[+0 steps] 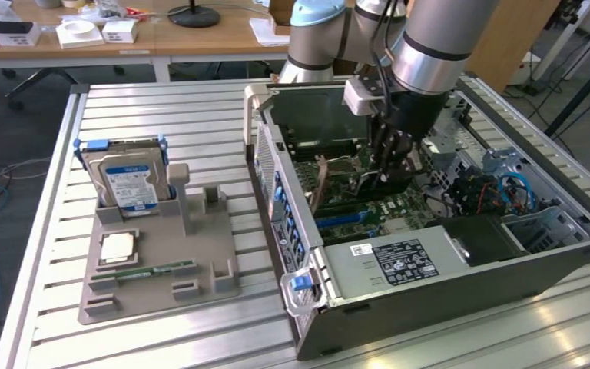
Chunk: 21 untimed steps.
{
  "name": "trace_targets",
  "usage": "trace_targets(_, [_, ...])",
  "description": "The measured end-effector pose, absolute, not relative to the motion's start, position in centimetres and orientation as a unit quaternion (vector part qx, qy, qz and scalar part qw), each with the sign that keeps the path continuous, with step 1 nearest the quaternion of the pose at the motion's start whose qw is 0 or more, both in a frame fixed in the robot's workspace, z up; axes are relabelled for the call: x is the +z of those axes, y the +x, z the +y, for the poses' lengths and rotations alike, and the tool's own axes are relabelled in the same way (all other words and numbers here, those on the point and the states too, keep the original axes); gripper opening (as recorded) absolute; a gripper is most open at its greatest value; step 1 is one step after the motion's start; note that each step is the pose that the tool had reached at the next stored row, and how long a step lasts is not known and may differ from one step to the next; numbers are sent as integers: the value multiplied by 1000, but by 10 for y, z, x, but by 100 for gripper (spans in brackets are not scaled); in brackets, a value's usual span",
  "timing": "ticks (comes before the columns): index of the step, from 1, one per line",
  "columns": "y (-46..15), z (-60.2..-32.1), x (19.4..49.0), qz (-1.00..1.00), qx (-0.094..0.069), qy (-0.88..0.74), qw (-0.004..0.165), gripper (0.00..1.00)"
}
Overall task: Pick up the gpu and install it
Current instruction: 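Insert the gpu into the slot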
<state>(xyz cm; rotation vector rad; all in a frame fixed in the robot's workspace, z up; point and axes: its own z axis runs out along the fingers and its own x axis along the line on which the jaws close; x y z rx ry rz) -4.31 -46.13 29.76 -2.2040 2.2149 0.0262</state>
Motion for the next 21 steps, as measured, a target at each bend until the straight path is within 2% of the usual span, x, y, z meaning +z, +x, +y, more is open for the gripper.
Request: trace_targets(21, [-48,-461,279,709,8,-705,8,26])
